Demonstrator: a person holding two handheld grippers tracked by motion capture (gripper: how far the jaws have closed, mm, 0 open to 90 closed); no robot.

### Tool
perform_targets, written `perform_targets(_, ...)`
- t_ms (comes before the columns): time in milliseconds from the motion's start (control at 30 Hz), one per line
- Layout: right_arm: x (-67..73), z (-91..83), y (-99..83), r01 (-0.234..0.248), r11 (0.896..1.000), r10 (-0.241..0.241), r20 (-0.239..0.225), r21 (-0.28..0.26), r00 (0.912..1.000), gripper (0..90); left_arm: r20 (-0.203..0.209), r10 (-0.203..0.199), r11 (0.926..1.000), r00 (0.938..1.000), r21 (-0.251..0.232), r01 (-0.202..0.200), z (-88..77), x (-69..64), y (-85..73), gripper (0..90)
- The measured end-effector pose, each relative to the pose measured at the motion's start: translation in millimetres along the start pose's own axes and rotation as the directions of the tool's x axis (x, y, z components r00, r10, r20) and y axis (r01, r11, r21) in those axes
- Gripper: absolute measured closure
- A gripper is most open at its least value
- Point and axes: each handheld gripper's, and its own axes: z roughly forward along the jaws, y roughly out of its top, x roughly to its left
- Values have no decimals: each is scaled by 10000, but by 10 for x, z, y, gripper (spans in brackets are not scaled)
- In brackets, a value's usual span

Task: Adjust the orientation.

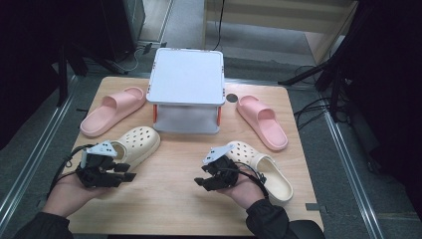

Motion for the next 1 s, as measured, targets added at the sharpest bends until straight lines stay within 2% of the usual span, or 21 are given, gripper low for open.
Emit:
perform_targets(100,1,13,-1,48,10000,-48,-8,66,10000,499,-325,-214,9998,9992,24,215,-51,87,-43,559)
perform_targets(233,8,38,-2,107,9997,-107,22,204,9999,494,-682,-594,9981,9959,88,602,-17,185,-68,559)
perform_targets(333,7,46,-2,159,9996,-159,24,234,9999,493,-761,-718,9972,9945,134,730,43,253,-64,551)
perform_targets(367,8,47,-2,160,9996,-161,40,236,9999,492,-621,-852,9964,9944,-102,847,48,285,-57,570)
perform_targets(400,6,50,-3,164,9996,-165,43,236,9999,492,-600,-920,9957,9939,-136,914,54,298,-51,565)
perform_targets(533,4,58,-3,160,9995,-161,45,285,9999,491,-524,-976,9951,9938,-235,965,60,321,-41,568)
perform_targets(600,6,58,-4,175,9994,-177,52,291,9998,490,-825,-931,9956,9922,-216,916,38,310,-44,536)
perform_targets(667,4,51,-7,199,9994,-201,82,269,9998,490,-949,-981,9950,9906,-303,956,23,310,-45,531)
perform_targets(700,1,50,-7,193,9995,-196,86,259,9998,490,-975,-1067,9942,9895,-239,1048,38,320,-34,525)
perform_targets(833,-5,73,-3,193,9992,-196,64,345,9998,488,-1125,-1005,9945,9886,187,1032,221,370,48,525)
perform_targets(933,15,78,-1,204,9990,-207,84,392,9997,487,-1109,-991,9944,9889,246,1024,325,411,104,587)
perform_targets(1000,19,79,-2,277,9989,-280,86,379,9996,488,-1102,-883,9957,9900,197,910,343,418,141,706)
